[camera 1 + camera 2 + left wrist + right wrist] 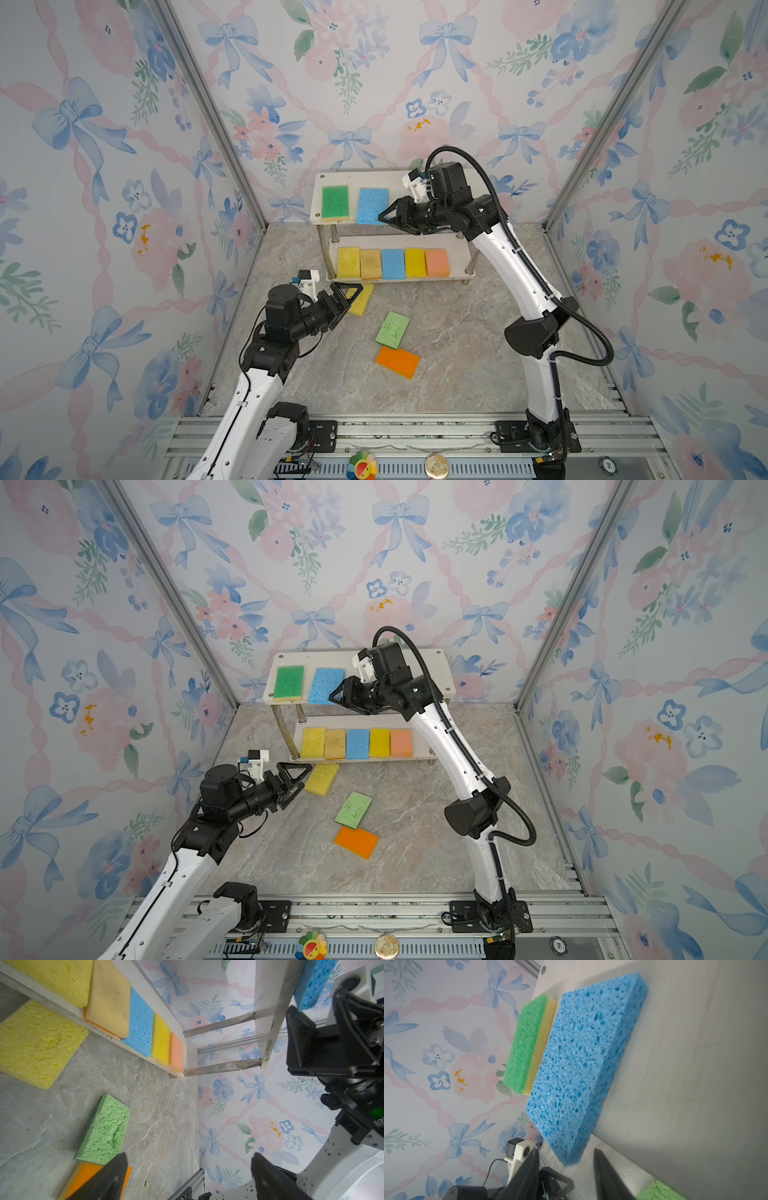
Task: Place and organize the cleaning sponges onto the shelf
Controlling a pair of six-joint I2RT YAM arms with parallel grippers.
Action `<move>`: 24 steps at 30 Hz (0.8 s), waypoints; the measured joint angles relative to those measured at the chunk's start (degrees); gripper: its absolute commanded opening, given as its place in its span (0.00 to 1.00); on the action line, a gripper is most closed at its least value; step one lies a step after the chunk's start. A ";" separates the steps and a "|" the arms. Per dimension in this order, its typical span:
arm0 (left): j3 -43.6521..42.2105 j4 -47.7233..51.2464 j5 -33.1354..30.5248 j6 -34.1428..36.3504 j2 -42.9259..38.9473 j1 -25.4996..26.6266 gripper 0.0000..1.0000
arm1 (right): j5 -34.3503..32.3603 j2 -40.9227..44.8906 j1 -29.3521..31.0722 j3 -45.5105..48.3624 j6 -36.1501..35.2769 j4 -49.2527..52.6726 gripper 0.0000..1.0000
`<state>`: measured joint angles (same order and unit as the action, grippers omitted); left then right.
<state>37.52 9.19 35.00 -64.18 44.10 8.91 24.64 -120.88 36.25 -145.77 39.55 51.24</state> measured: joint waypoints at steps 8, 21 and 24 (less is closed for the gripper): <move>0.02 0.02 0.37 0.61 0.00 -0.33 0.97 | -4.13 7.26 1.51 7.02 -1.57 -4.20 0.66; 4.33 0.79 2.25 1.44 -0.09 -0.33 0.98 | -4.13 2.60 1.66 2.40 -2.05 -9.09 0.72; 5.22 0.76 3.02 1.66 -0.09 -0.33 0.96 | -4.09 1.27 1.62 2.40 -1.60 -10.25 0.73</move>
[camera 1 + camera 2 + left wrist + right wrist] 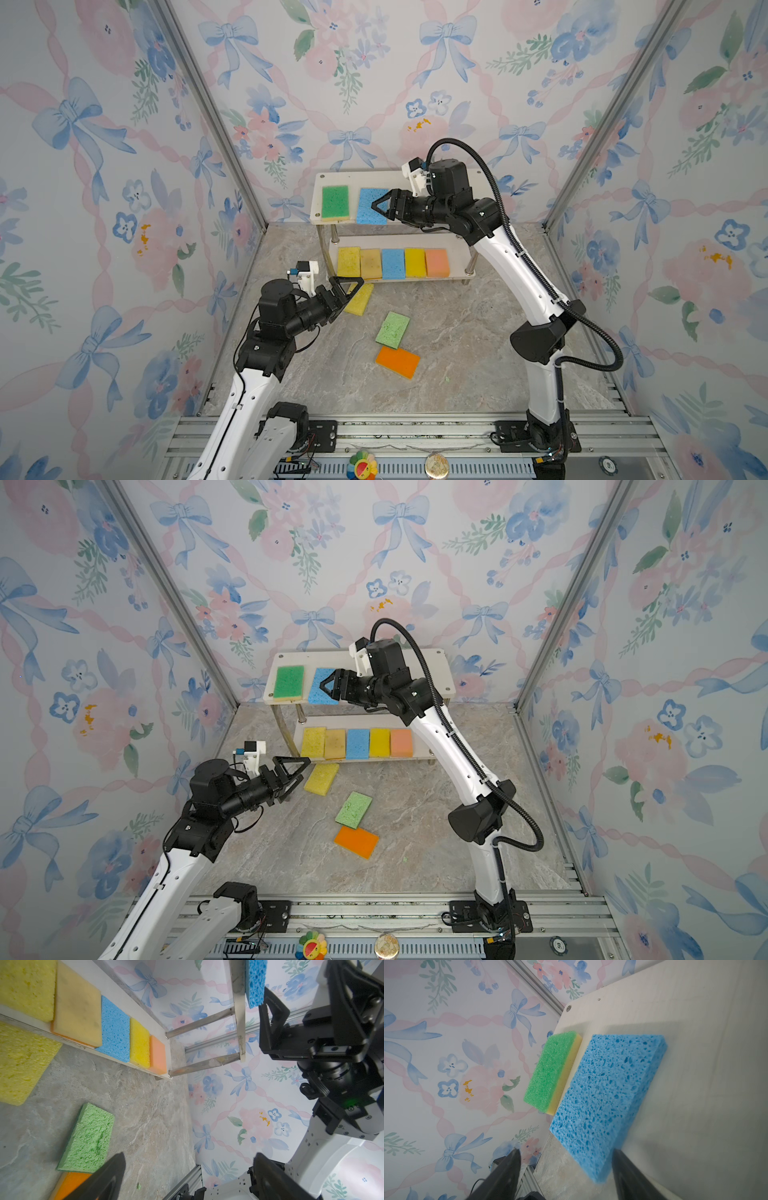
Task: Place and organize the cleaning sponges onto the shelf
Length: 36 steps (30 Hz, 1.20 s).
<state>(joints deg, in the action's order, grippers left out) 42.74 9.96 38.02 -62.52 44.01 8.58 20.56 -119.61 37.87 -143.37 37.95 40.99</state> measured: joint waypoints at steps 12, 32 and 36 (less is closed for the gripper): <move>1.73 0.02 1.14 0.61 0.85 0.00 0.90 | 1.49 -4.66 -1.05 -2.16 3.89 -6.05 0.74; 1.73 1.07 -0.46 0.85 0.79 -1.86 0.89 | -3.89 6.95 0.44 7.56 0.74 -3.50 0.75; 1.66 3.04 -2.99 0.81 0.68 -3.10 0.89 | -2.60 9.38 2.80 7.61 0.57 -3.04 0.75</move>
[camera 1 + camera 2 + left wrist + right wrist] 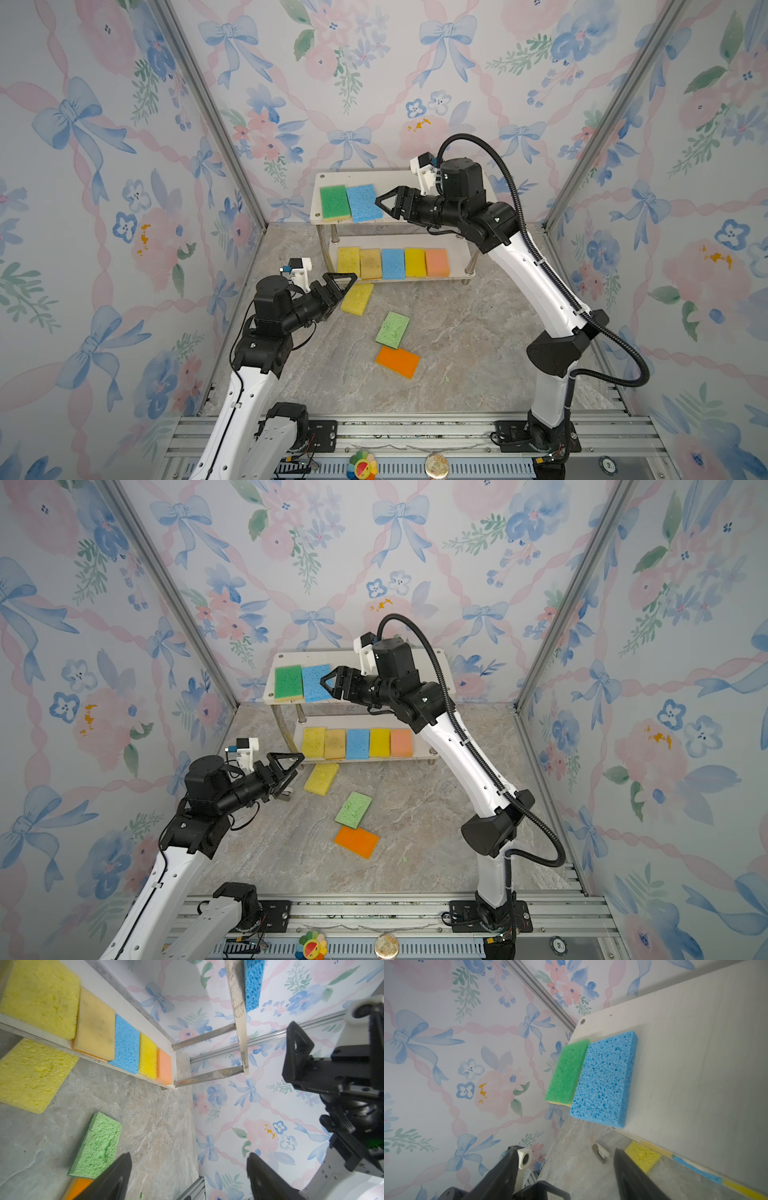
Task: Place and organize the cleaning sponges onto the shelf
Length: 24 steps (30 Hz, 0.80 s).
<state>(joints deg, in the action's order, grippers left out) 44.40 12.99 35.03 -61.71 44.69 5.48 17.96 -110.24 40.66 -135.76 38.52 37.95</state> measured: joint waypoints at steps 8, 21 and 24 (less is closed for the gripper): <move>-0.07 2.19 -2.56 0.00 -0.92 -1.40 0.89 | 3.74 -5.97 4.15 -4.72 0.04 1.53 0.75; -0.48 4.42 -1.84 0.04 -2.75 -4.09 0.89 | 4.79 -12.76 4.57 -7.23 2.99 0.28 0.75; -0.52 4.52 -1.42 0.07 -2.75 -4.39 0.89 | 4.79 -13.14 4.57 -8.13 3.48 -0.48 0.75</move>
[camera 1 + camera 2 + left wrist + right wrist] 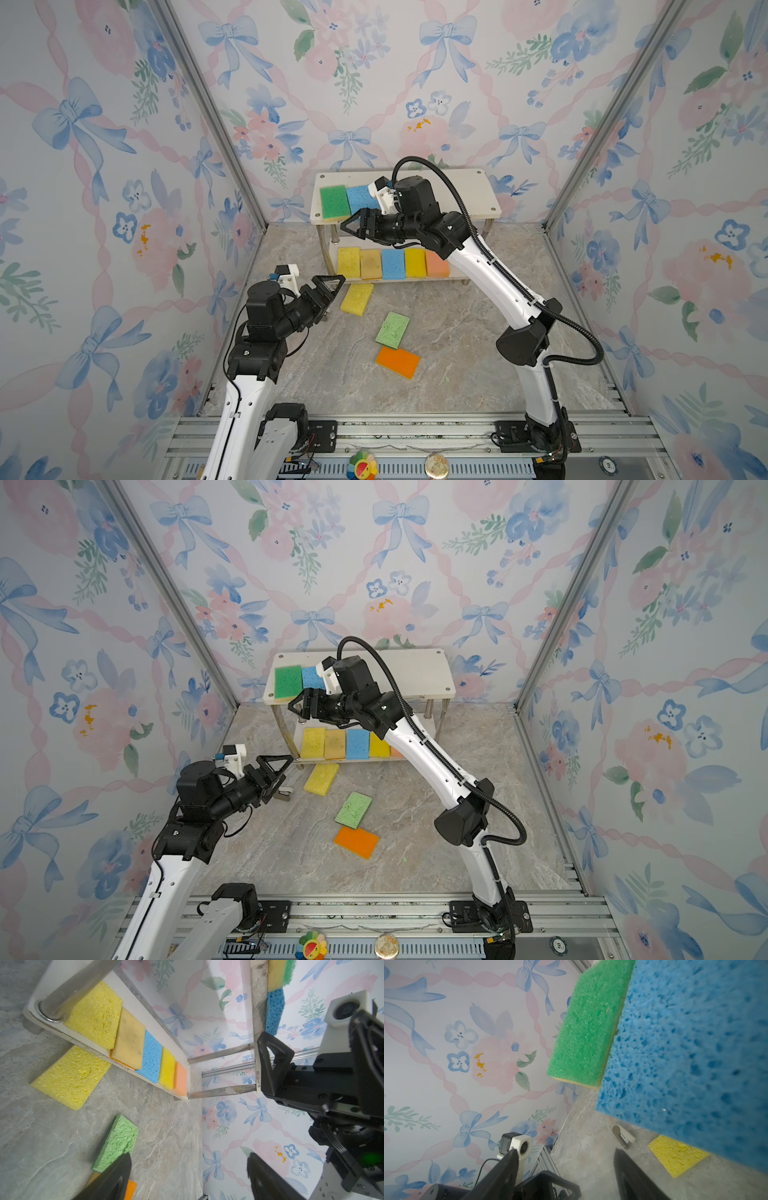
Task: Place and organize the cleaning sponges onto the shelf
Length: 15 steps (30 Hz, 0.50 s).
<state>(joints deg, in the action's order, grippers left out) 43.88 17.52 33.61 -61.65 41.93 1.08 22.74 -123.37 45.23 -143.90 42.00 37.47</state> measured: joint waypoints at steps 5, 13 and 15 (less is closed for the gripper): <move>-0.24 0.07 0.48 0.15 0.00 -0.17 0.89 | -0.04 -0.20 0.00 -0.63 0.50 -1.11 0.75; -0.83 0.31 1.14 0.20 0.00 -0.44 0.89 | -0.04 -1.11 -0.02 -0.83 1.36 -2.36 0.75; -0.96 0.39 1.36 0.22 0.00 -0.61 0.89 | -0.04 -1.49 -0.02 -1.11 1.55 -2.73 0.75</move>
<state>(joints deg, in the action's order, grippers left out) 42.92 17.91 34.96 -61.43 41.93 0.47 22.70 -124.86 45.21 -145.01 43.55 34.74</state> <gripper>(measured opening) 0.890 0.752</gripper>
